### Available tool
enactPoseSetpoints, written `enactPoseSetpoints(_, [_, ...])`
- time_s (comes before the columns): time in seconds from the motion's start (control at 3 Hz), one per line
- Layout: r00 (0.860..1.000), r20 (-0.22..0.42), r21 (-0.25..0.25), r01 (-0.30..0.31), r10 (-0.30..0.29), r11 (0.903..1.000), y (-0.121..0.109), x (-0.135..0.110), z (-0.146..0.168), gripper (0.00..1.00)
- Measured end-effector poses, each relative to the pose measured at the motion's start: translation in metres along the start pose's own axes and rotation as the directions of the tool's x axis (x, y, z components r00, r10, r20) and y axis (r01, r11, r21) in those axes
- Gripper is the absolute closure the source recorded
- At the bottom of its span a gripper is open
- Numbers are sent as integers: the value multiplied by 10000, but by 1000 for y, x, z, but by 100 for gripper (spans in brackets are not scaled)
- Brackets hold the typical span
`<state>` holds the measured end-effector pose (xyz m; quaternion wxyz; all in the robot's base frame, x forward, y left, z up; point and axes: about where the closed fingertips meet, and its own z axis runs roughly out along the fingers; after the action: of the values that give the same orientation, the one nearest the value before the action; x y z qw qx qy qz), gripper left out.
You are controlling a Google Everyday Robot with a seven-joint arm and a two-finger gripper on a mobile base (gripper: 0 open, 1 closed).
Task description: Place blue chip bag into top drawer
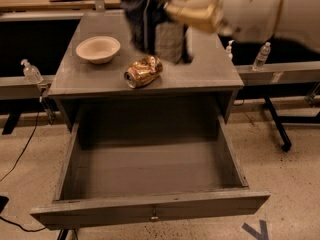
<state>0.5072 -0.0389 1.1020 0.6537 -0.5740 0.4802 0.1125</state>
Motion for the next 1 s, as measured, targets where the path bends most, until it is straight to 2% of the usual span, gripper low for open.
enactPoseSetpoints(0.33, [9910,683,-1626,-1026,1149,9813,91,26,22,100])
enactPoseSetpoints(0.67, [9706,-29,-2802,-2317,2406,9316,174,78,40,99])
enactPoseSetpoints(1.0, [9413,-1443,-2796,-3347,3053,8999,205,114,43,78])
